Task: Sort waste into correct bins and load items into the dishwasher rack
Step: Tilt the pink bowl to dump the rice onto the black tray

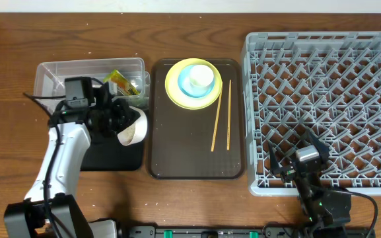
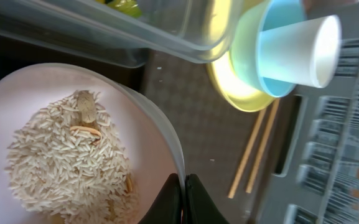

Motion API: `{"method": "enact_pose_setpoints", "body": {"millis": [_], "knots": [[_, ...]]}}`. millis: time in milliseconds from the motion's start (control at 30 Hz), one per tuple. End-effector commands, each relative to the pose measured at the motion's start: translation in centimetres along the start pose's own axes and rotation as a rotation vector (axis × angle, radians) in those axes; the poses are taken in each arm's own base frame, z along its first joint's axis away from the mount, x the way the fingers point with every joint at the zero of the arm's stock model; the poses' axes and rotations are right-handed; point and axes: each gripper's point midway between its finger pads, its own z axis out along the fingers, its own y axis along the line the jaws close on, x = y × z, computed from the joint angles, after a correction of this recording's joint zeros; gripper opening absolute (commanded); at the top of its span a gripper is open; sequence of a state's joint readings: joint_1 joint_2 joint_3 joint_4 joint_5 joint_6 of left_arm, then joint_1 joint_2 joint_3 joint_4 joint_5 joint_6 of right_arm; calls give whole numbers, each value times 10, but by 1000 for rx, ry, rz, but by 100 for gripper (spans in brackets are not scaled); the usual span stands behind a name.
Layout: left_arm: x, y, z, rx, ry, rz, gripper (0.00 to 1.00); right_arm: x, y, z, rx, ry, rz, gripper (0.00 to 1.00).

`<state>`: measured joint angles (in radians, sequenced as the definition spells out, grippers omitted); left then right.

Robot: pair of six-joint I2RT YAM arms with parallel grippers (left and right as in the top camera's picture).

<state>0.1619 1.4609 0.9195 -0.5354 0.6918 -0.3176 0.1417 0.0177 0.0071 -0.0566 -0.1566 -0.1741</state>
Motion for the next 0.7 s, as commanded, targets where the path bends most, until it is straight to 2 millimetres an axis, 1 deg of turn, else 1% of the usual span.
{"method": "enact_pose_setpoints", "body": {"millis": [0, 167, 300, 500, 667], "knots": [[3, -11, -8, 121, 23, 25, 6, 2, 2, 0, -10, 6, -9, 99], [-3, -15, -20, 209, 11, 8, 6, 2, 2, 0, -10, 6, -9, 99], [-12, -8, -30, 236, -20, -29, 6, 2, 2, 0, -10, 6, -9, 99], [-27, 1, -58, 367, -90, -101, 6, 2, 2, 0, -10, 6, -9, 99], [-32, 11, -82, 478, -138, -171, 6, 2, 2, 0, -10, 6, -9, 99]]}}
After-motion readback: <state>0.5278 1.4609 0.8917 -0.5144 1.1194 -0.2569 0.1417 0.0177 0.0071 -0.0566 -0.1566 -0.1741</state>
